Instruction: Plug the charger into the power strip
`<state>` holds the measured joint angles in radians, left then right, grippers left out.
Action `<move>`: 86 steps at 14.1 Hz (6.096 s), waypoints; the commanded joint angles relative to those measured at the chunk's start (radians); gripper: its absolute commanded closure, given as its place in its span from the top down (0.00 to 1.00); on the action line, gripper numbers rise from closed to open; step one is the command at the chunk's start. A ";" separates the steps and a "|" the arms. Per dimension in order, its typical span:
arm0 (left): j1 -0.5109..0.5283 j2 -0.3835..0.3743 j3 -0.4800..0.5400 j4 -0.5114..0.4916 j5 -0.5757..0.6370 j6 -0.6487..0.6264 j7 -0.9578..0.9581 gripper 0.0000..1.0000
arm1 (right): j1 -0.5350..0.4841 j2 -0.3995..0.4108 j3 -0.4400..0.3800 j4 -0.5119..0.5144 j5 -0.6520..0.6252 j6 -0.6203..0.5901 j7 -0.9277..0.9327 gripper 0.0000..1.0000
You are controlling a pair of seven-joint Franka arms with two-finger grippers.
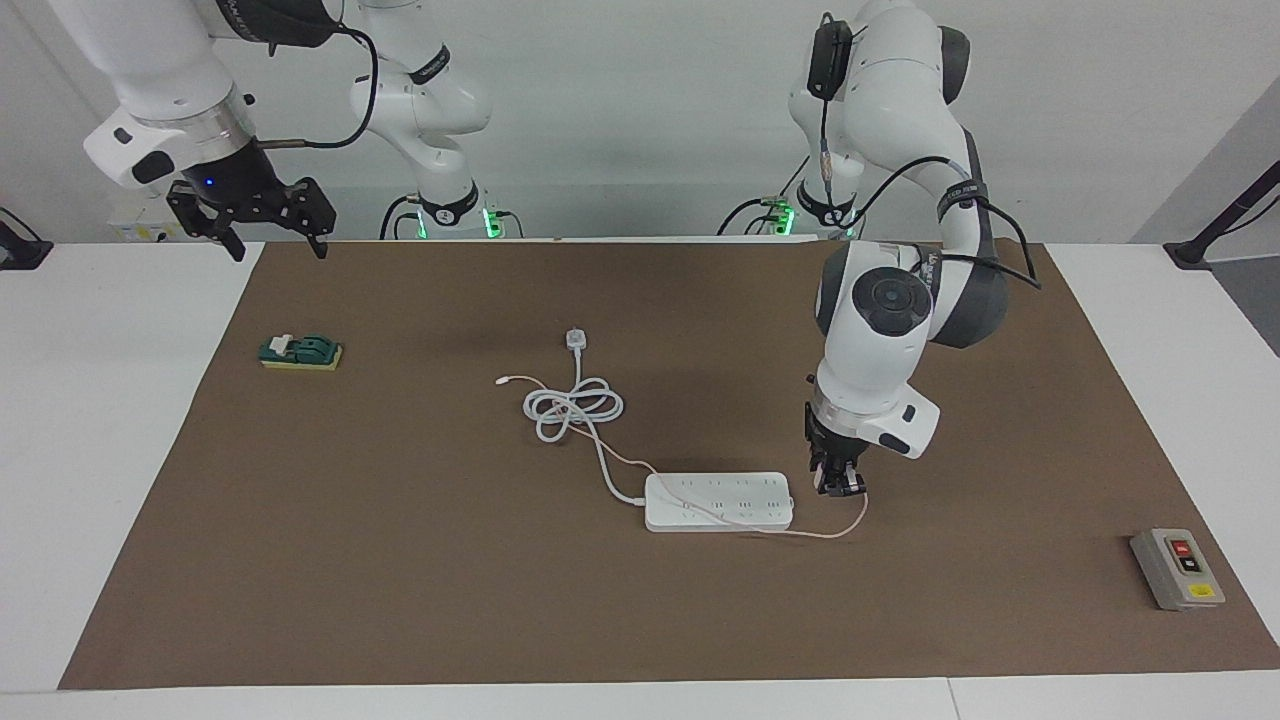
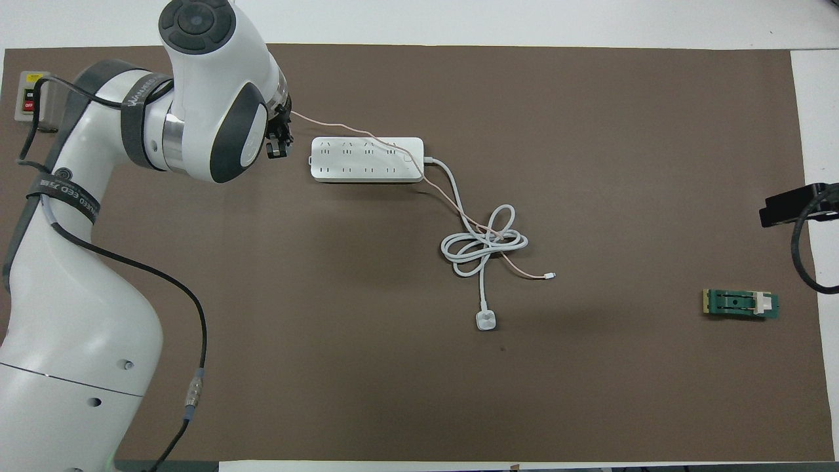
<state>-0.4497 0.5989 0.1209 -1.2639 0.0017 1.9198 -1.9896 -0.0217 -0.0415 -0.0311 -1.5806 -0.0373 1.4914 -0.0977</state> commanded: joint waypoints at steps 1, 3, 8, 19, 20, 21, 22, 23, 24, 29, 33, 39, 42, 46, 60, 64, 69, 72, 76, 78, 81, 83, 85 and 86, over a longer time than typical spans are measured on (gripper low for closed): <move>0.000 0.047 0.002 0.043 -0.020 0.011 -0.012 0.00 | -0.021 -0.017 0.013 -0.022 0.027 0.009 0.018 1.00; -0.006 0.044 0.000 0.022 -0.031 0.024 -0.008 0.00 | -0.021 -0.017 0.013 -0.022 0.028 0.009 0.019 1.00; -0.017 0.016 -0.007 -0.058 -0.038 0.074 -0.002 0.00 | -0.021 -0.017 0.013 -0.022 0.030 0.009 0.021 1.00; -0.021 -0.019 -0.024 -0.140 -0.088 0.107 -0.003 0.00 | -0.021 -0.017 0.013 -0.021 0.028 0.010 0.023 1.00; -0.021 -0.021 -0.024 -0.146 -0.088 0.110 -0.002 0.00 | -0.021 -0.015 0.013 -0.019 0.028 0.015 0.021 1.00; -0.021 -0.024 -0.030 -0.163 -0.088 0.120 -0.003 0.00 | -0.021 -0.017 0.013 -0.019 0.028 0.015 0.021 1.00; -0.021 -0.036 -0.038 -0.187 -0.089 0.142 -0.008 0.00 | -0.021 -0.017 0.011 -0.019 0.028 0.010 0.021 1.00; -0.026 -0.041 -0.040 -0.210 -0.089 0.159 -0.009 0.00 | -0.021 -0.017 0.011 -0.021 0.028 0.010 0.021 1.00; -0.033 -0.048 -0.040 -0.216 -0.091 0.163 -0.009 0.00 | -0.021 -0.017 0.011 -0.021 0.027 0.010 0.021 1.00; -0.041 -0.050 -0.038 -0.216 -0.103 0.153 -0.015 0.00 | -0.024 -0.017 0.011 -0.018 0.028 0.010 0.023 1.00; -0.044 -0.050 -0.038 -0.221 -0.104 0.153 -0.015 0.00 | -0.026 -0.017 0.011 -0.019 0.027 0.012 0.024 1.00; -0.044 -0.064 -0.038 -0.258 -0.103 0.168 -0.003 0.00 | -0.026 -0.017 0.011 -0.019 0.027 0.010 0.024 1.00; -0.043 -0.064 -0.038 -0.259 -0.103 0.166 0.000 0.00 | -0.026 -0.017 0.011 -0.019 0.027 0.010 0.024 1.00; -0.041 -0.061 -0.038 -0.259 -0.101 0.160 0.000 0.00 | -0.026 -0.017 0.011 -0.019 0.027 0.012 0.024 1.00; -0.041 -0.050 -0.038 -0.264 -0.098 0.186 0.014 0.00 | -0.026 -0.015 0.011 -0.019 0.027 0.010 0.024 1.00; -0.043 -0.044 -0.038 -0.264 -0.095 0.194 0.018 0.00 | -0.026 -0.015 0.011 -0.019 0.027 0.012 0.024 1.00; -0.041 -0.041 -0.041 -0.264 -0.101 0.206 0.080 0.00 | -0.024 -0.017 0.011 -0.019 0.027 0.010 0.024 1.00; -0.041 -0.042 -0.047 -0.264 -0.103 0.205 0.101 0.00 | -0.024 -0.017 0.011 -0.019 0.027 0.010 0.024 1.00; -0.041 -0.042 -0.049 -0.270 -0.103 0.209 0.103 0.00 | -0.024 -0.017 0.011 -0.019 0.027 0.010 0.024 1.00; -0.043 -0.045 -0.049 -0.296 -0.103 0.238 0.100 0.00 | -0.024 -0.017 0.011 -0.019 0.027 0.010 0.024 1.00; -0.043 -0.027 -0.049 -0.292 -0.103 0.242 0.097 0.00 | -0.024 -0.017 0.011 -0.019 0.027 0.010 0.024 1.00; -0.043 -0.018 -0.049 -0.284 -0.103 0.232 0.097 0.00 | -0.024 -0.017 0.011 -0.019 0.027 0.010 0.024 1.00; -0.043 -0.016 -0.049 -0.284 -0.101 0.238 0.098 0.00 | -0.024 -0.017 0.011 -0.019 0.027 0.009 0.024 1.00; -0.041 -0.015 -0.049 -0.284 -0.100 0.235 0.098 0.00 | -0.026 -0.017 0.011 -0.019 0.027 0.009 0.024 1.00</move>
<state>-0.4796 0.5601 0.0671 -1.5076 -0.0910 2.1226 -1.8990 -0.0291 -0.0419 -0.0318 -1.5807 -0.0263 1.4918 -0.0893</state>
